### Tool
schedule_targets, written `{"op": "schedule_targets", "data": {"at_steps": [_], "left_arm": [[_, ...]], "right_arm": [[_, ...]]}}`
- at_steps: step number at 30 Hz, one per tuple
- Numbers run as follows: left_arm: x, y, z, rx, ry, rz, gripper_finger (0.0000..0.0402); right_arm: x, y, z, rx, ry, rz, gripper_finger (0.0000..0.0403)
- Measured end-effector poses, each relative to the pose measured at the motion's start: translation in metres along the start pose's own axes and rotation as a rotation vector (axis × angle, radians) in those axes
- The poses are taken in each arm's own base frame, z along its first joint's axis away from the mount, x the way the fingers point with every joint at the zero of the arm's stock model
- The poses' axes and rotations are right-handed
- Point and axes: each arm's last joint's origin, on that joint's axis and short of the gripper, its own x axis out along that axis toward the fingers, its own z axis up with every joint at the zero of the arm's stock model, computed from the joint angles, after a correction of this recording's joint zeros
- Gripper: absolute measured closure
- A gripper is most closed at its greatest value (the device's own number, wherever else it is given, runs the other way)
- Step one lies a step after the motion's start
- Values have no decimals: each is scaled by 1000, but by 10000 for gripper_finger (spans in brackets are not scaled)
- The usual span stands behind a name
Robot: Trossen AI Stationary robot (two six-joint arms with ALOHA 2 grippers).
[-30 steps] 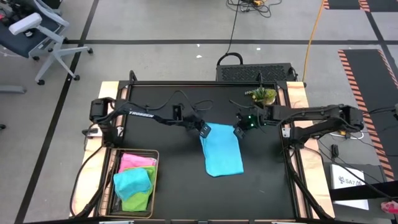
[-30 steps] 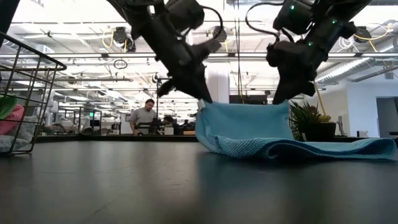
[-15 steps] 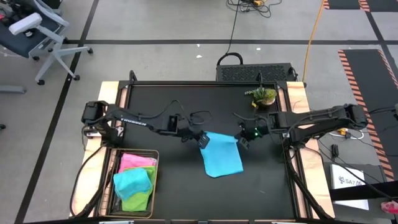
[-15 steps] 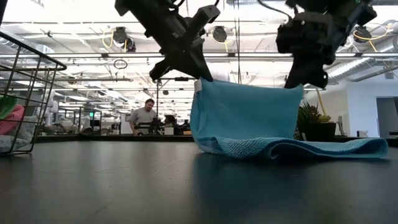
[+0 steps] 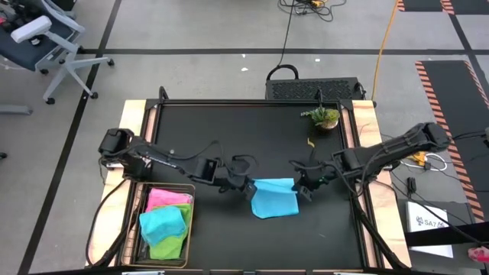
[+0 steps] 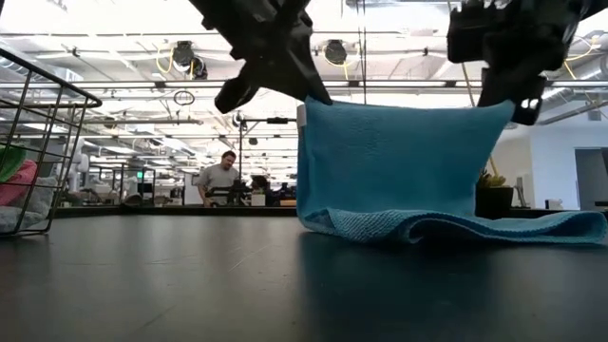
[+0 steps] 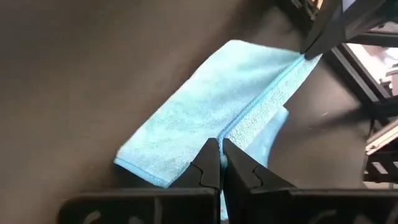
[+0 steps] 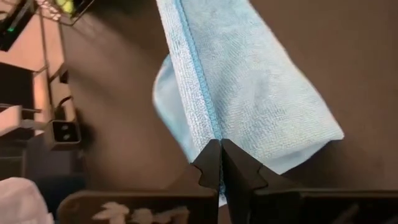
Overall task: Fold microfiber towels
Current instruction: Fold the blue microfiber cloth
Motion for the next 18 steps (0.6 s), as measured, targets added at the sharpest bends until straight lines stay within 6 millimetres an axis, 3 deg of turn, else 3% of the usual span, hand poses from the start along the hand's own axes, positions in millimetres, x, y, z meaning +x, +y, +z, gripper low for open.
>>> {"op": "schedule_targets", "data": {"at_steps": [4, 13, 18], "left_arm": [[0, -7, -10, -16, -3, -6, 401], [37, -22, -43, -77, 14, -98, 401], [35, -26, -52, -78, 44, -113, 401]], "right_arm": [[0, 7, -8, 6, 7, 5, 403], [3, 19, -27, 1, 60, 19, 403], [13, 26, -39, 3, 109, 4, 403]]}}
